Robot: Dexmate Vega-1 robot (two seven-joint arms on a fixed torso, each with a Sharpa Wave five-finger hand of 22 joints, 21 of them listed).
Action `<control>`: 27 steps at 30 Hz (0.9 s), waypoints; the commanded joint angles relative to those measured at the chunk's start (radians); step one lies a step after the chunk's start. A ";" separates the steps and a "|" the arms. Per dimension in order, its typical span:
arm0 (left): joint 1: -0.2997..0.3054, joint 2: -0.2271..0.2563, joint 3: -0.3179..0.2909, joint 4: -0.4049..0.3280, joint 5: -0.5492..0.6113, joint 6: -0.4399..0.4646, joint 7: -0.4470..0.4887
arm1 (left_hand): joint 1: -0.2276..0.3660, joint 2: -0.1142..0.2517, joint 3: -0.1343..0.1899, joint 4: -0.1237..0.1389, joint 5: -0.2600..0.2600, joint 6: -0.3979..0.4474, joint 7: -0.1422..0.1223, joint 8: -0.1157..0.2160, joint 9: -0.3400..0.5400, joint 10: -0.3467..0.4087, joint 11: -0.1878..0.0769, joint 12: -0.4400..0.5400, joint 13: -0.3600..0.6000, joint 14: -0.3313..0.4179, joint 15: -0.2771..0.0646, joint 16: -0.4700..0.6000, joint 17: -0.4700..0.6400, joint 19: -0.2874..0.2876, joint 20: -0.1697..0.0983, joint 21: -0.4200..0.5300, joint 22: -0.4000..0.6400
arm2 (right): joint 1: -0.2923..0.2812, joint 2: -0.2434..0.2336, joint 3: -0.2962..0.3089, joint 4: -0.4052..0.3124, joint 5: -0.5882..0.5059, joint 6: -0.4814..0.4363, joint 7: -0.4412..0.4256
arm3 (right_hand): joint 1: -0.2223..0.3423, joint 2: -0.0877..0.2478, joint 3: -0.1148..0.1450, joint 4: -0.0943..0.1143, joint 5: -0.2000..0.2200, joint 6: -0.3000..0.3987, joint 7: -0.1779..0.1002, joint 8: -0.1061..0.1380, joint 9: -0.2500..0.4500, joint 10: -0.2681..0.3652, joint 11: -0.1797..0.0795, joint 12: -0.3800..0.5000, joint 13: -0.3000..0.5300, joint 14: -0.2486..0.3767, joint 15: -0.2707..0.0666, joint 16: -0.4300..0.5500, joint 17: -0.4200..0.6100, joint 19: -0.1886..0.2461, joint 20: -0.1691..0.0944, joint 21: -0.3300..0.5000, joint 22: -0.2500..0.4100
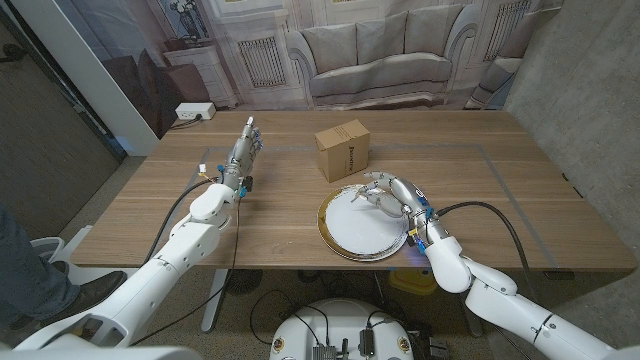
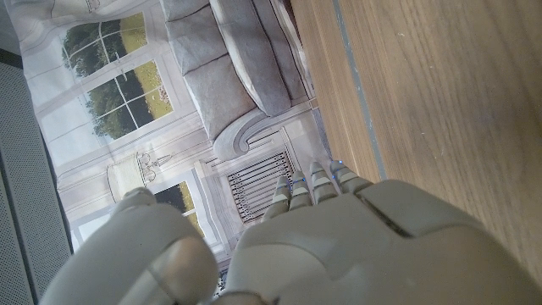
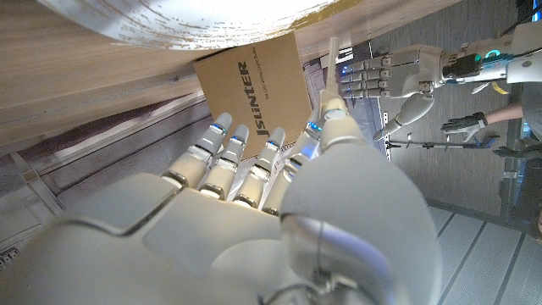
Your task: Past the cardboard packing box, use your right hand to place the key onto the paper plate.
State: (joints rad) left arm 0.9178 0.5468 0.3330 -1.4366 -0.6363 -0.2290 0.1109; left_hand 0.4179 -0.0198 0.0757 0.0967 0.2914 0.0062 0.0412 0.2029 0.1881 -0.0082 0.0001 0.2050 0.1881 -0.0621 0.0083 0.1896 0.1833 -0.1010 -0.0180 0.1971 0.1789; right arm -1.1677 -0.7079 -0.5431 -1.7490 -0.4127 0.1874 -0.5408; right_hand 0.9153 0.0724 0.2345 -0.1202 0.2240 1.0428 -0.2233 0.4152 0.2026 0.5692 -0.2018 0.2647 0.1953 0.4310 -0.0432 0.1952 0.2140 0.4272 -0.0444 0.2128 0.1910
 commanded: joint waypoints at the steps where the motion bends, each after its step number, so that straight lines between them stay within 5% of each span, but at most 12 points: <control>1: -0.014 -0.007 0.007 0.013 0.003 0.000 -0.007 | -0.001 0.006 -0.003 0.002 -0.004 0.004 0.000 -0.003 0.002 0.003 0.001 0.002 0.006 -0.004 0.003 0.000 0.002 -0.010 0.001 0.001 0.002 | -0.002 -0.004 -0.007 0.004 -0.005 -0.018 -0.002 | 0.008 0.003 -0.005 -0.001 0.001 0.013 0.000 0.004 0.002 -0.004 -0.004 -0.006 0.002 -0.001 -0.098 -0.004 0.002 -0.006 -0.057 -0.002 0.002; 27: -0.026 -0.011 0.012 0.026 0.004 0.003 -0.011 | 0.000 0.008 -0.008 0.002 -0.004 0.003 0.001 -0.004 0.002 0.003 0.001 0.002 0.006 -0.004 0.002 0.000 0.002 -0.018 0.000 -0.001 0.002 | 0.014 -0.007 -0.037 0.018 -0.034 -0.035 -0.011 | 0.011 0.004 -0.005 -0.003 0.001 0.015 0.000 0.002 0.002 -0.009 -0.004 -0.010 0.002 -0.006 -0.094 -0.003 0.002 -0.010 -0.054 -0.002 0.002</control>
State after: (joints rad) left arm 0.8915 0.5360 0.3442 -1.4105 -0.6336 -0.2258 0.0981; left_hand 0.4137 -0.0157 0.0758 0.0968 0.2914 0.0062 0.0412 0.2029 0.1881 -0.0082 0.0001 0.2050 0.1881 -0.0621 0.0083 0.1896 0.1833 -0.1119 -0.0179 0.1971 0.1788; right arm -1.1583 -0.7118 -0.5697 -1.7356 -0.4322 0.1614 -0.5460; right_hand 0.9196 0.0767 0.2303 -0.1244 0.2240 1.0469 -0.2274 0.4104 0.2023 0.5638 -0.2073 0.2582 0.1953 0.4310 -0.0431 0.1952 0.2141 0.4182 -0.0461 0.2128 0.1910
